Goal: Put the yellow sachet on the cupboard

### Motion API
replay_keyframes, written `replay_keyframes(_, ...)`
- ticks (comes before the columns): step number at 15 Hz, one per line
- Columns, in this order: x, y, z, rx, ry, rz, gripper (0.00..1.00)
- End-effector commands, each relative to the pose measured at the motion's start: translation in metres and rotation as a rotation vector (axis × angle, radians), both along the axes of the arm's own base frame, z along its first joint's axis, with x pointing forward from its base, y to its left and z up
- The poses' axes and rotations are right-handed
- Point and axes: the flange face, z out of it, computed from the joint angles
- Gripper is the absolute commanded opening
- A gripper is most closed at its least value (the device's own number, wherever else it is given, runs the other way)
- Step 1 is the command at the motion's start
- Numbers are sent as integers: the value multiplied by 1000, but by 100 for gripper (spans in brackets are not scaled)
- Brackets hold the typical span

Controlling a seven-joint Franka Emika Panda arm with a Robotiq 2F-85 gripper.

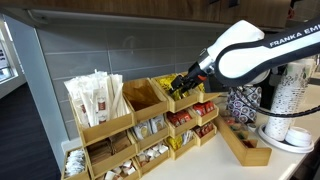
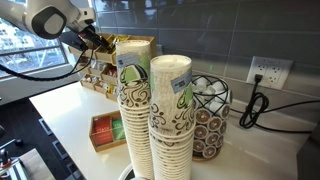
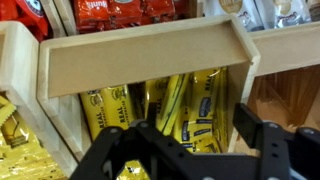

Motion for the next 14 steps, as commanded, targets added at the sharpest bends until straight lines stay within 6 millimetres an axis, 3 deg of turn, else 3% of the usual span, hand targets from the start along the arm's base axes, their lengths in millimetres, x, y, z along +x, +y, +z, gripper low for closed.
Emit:
replay_keyframes(1, -1, -4, -7, 24, -14, -28, 47)
replay_keyframes(6, -1, -9, -7, 25, -27, -37, 9)
replay_keyframes(8, -1, -11, -8, 22, -23, -40, 0)
replay_keyframes(9, -1, -12, -9, 18, -22, -44, 37)
replay_keyframes(11, 0, -15, -9, 13, -24, -55, 34)
replay_keyframes(14, 1, -20, -11, 12, -22, -65, 55)
